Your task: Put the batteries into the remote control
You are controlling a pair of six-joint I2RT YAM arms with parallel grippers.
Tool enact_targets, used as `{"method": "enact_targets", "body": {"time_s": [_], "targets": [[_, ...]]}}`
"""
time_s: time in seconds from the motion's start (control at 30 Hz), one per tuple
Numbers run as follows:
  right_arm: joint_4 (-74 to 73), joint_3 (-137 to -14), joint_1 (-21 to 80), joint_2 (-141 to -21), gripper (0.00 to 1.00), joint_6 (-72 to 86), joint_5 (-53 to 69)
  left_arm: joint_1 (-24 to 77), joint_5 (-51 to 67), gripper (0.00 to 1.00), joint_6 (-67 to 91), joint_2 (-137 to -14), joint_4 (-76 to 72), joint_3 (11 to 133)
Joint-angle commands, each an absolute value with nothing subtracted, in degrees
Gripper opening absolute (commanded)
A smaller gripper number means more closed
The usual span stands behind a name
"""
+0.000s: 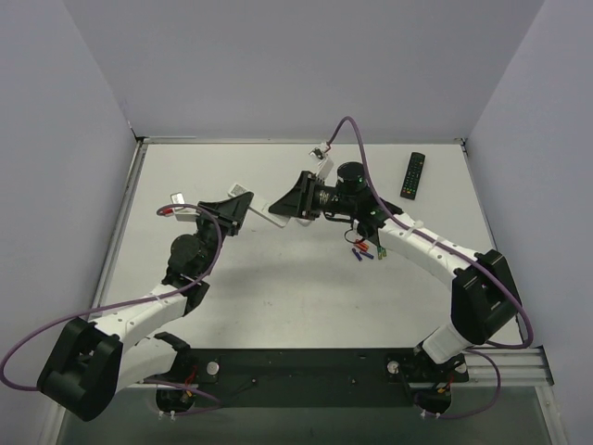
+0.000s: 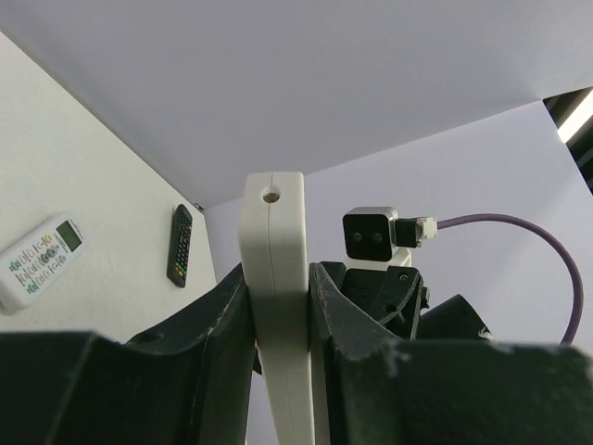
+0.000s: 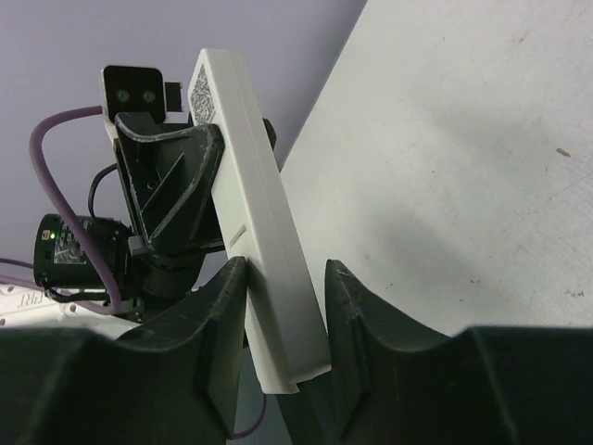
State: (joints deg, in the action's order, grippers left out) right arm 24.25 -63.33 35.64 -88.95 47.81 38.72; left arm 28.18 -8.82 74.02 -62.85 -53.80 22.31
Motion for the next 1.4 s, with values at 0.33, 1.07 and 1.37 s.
{"method": "enact_targets", "body": {"time_s": [0.33, 1.07, 1.37], "targets": [[17.94, -61.00, 33.66, -88.86, 0.18, 43.51, 38.67, 28.13, -10.02, 0.00, 70.75, -62.84, -68.81, 23.91], [10.82, -68.72, 33.40, -89.21, 0.57, 34.46, 39.46, 27.69, -11.95, 0.00, 73.92, -63.10, -57.57, 20.48], [5.81, -72.16, 33.40, -89.48, 0.63, 28.92, 39.64, 27.69, -14.15, 0.00, 74.79, -64.60, -54.94, 19.69]]}}
